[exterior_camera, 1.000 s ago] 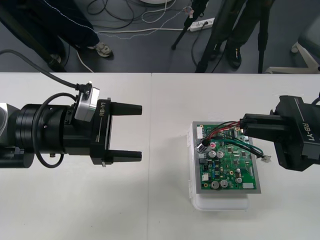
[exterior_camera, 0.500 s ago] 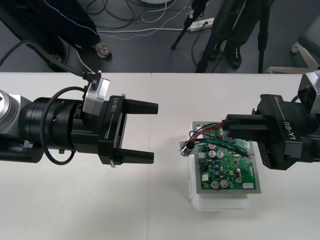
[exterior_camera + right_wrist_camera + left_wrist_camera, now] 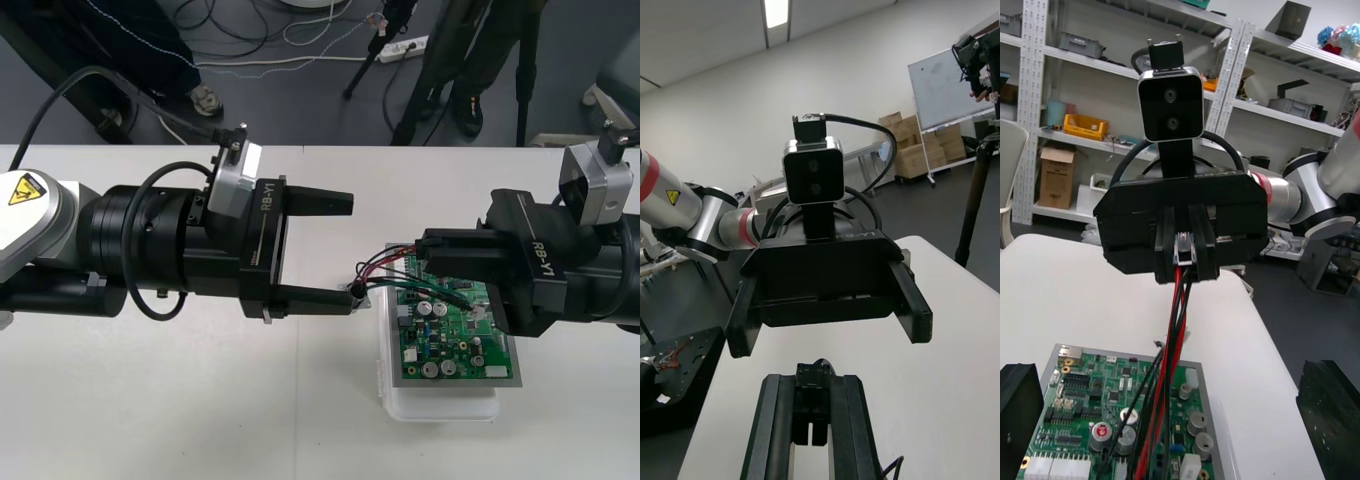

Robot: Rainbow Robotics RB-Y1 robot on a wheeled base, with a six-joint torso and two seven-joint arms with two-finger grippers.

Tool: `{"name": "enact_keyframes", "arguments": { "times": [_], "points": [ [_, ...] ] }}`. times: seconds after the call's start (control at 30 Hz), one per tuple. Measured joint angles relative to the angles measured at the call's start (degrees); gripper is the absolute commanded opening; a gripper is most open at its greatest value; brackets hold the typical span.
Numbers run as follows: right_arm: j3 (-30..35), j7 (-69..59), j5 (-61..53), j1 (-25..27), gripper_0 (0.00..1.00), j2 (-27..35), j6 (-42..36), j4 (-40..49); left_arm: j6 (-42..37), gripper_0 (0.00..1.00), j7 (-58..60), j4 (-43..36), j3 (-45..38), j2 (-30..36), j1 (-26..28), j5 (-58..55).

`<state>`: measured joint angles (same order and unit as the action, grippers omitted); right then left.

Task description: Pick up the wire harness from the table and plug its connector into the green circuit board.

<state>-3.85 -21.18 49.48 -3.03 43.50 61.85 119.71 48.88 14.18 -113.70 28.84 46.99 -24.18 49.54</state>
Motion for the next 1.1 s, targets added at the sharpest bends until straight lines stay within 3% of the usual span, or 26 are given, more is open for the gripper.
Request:
{"name": "enact_keyframes", "arguments": {
  "times": [0.57, 1.1],
  "points": [
    [-1.4, 0.0, 1.6, -0.1, 0.0, -2.9, -2.9, 0.0, -4.4, 1.0, 0.0, 0.0, 1.9, -5.9, -1.2, 1.7],
    [-2.5, 0.3, 0.0, -0.1, 0.0, -5.1, -3.8, 0.0, -4.7, 1.0, 0.7, 0.0, 1.9, -6.3, 0.9, 1.7]
  ]
}}
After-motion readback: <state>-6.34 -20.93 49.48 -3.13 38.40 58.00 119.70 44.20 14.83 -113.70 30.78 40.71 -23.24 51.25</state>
